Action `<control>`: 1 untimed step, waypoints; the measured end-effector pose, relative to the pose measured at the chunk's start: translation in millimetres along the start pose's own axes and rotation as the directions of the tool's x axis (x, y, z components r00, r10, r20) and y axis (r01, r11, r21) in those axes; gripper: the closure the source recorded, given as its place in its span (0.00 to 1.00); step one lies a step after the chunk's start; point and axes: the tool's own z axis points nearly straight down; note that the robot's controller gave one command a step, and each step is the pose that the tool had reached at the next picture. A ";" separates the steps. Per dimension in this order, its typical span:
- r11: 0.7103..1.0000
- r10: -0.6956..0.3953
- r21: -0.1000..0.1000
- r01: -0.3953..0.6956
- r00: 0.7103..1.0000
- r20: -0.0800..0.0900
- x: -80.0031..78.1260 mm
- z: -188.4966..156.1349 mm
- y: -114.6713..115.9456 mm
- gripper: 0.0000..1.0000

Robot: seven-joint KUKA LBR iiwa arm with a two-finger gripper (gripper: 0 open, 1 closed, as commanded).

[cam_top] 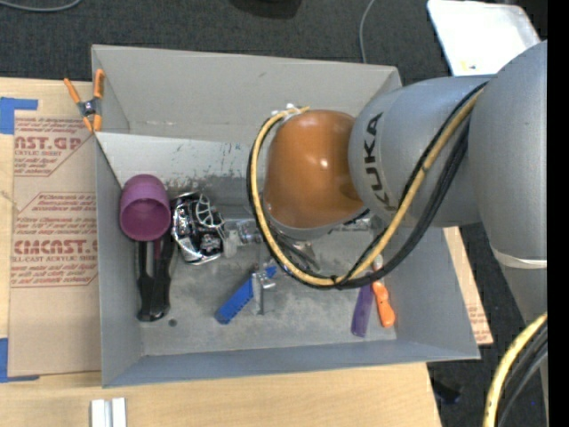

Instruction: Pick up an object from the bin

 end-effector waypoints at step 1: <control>0.977 -0.213 -0.003 0.213 0.977 -0.008 5.9 73.9 -9.0 0.00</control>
Offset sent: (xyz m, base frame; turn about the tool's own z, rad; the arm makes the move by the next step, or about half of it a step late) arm 0.0011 -0.0082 -0.0697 -0.3269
